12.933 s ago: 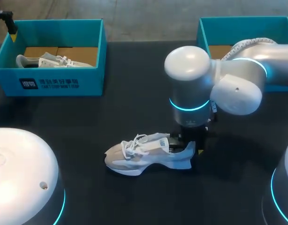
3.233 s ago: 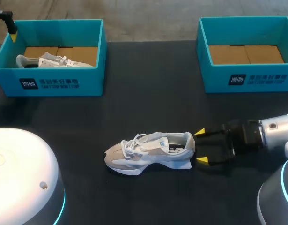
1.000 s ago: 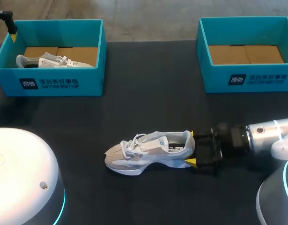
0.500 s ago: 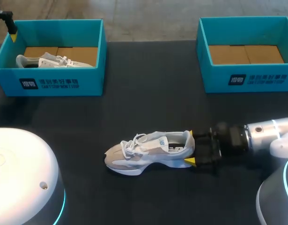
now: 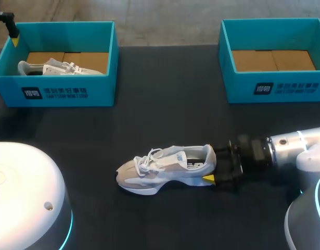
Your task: Take the shoe out of the shoebox, open the shoe tongue, remove and reinsert the insole, then place the shoe into the shoebox
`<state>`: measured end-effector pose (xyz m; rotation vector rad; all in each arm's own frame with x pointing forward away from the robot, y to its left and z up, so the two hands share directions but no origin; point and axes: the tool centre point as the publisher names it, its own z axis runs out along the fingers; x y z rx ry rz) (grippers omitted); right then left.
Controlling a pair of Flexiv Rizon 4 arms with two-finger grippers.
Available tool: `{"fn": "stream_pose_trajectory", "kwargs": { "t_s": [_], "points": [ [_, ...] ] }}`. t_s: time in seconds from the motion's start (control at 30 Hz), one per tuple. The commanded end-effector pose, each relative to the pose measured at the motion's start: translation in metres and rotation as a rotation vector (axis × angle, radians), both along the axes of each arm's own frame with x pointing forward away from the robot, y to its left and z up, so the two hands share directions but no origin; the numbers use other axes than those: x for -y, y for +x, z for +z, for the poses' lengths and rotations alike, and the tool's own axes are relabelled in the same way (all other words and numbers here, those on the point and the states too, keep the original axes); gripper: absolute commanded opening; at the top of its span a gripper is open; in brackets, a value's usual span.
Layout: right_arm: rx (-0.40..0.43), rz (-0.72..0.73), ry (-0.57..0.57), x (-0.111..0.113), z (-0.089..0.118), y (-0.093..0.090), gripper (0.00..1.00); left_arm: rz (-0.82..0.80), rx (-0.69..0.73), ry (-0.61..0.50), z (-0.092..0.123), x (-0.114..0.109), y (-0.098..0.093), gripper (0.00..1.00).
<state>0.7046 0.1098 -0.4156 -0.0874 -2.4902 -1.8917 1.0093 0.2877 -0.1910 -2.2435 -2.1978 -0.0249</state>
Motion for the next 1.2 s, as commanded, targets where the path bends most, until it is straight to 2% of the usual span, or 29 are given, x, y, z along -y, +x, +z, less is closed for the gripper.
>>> {"fn": "stream_pose_trajectory", "kwargs": {
  "t_s": [0.03, 0.3, 0.8, 1.2],
  "points": [
    [-0.001, 0.01, 0.006, -0.005, -0.003, 0.004, 1.0, -0.001, 0.0, 0.003, 0.001, 0.0, 0.0, 1.0],
    [0.0, 0.02, 0.011, -0.008, -0.004, 0.005, 1.0, -0.001, 0.0, 0.003, 0.001, 0.0, 0.0, 1.0],
    [0.007, 0.014, 0.013, 0.008, -0.001, 0.008, 1.0, -0.001, 0.0, 0.003, 0.001, 0.0, 0.0, 1.0],
    [-0.014, 0.076, 0.002, 0.021, 0.001, 0.009, 1.0, -0.001, 0.0, 0.003, 0.001, 0.0, 0.0, 1.0]
  ]
}}
